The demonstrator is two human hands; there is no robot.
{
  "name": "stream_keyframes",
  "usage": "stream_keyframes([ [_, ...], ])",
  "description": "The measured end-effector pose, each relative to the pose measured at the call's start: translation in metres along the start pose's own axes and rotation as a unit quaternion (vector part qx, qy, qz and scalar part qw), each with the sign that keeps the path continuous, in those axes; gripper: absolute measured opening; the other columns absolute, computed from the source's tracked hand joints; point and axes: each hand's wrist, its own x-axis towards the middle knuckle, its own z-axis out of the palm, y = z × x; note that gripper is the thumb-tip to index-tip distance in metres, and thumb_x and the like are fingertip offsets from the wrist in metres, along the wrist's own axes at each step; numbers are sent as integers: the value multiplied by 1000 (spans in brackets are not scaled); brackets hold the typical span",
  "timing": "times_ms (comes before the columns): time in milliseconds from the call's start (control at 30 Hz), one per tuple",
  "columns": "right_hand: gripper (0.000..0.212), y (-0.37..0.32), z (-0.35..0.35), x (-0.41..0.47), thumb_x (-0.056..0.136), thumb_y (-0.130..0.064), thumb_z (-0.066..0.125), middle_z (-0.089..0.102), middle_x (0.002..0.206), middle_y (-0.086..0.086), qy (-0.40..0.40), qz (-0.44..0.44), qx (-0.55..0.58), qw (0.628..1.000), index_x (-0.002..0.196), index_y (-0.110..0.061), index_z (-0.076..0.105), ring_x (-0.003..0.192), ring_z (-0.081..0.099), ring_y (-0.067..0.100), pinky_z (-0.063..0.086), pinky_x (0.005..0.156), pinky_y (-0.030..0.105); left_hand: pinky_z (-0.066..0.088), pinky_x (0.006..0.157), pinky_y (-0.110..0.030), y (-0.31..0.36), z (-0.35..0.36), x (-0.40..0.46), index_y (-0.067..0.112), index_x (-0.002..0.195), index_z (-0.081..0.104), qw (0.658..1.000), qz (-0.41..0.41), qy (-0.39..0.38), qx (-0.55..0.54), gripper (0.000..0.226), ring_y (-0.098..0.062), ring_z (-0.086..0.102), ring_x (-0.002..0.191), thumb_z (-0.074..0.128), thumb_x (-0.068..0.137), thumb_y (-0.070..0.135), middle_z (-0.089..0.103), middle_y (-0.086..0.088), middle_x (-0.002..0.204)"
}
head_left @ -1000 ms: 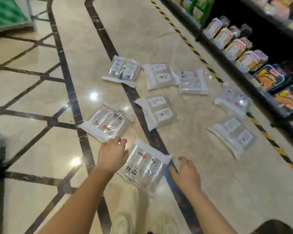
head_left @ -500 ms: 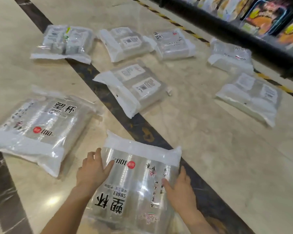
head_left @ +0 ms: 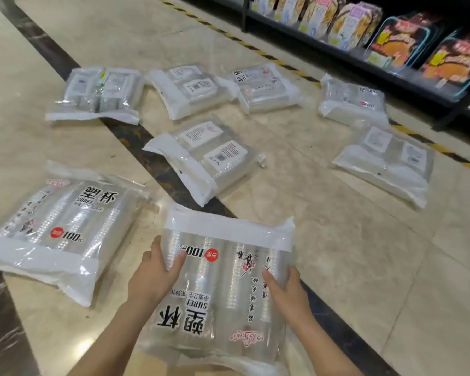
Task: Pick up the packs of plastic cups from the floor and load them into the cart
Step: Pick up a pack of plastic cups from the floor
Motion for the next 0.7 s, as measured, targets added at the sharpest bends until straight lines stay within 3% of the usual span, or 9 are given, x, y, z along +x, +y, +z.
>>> stream_keyframes([
  [133,75,-51,-47,-11,88,-44,56,35,149,12,32,-34,15,999,146,-13,20,137,35,28,30,107,31,39,99,-44,53,-50,-6,18,147,10,998,46,36,-26,79,-34,42,129,44,87,57,35,-15,146],
  [300,73,-150,-145,-62,87,-44,58,45,142,14,87,-89,53,991,144,-13,25,132,41,28,34,104,32,39,98,-44,160,-156,-35,16,145,19,988,122,76,-60,80,-35,44,126,50,84,57,45,-18,137],
  [400,72,-217,-218,-110,87,-45,58,44,144,10,122,-118,67,983,144,-14,26,133,40,27,33,105,33,43,96,-45,235,-234,-63,16,145,18,981,168,91,-42,89,-35,47,125,42,79,70,45,-16,139],
  [533,71,-304,-317,-187,84,-53,57,52,136,7,180,-146,69,970,139,-16,32,124,50,27,41,102,38,43,93,-43,338,-341,-121,13,146,16,968,215,123,-24,85,-34,47,125,46,83,62,42,-15,143],
  [700,60,-399,-430,-308,88,-43,56,57,129,8,264,-174,68,946,135,-15,32,115,56,29,44,89,34,44,90,-45,442,-466,-211,10,143,17,954,258,138,-60,86,-36,50,120,50,81,60,48,-17,136],
])
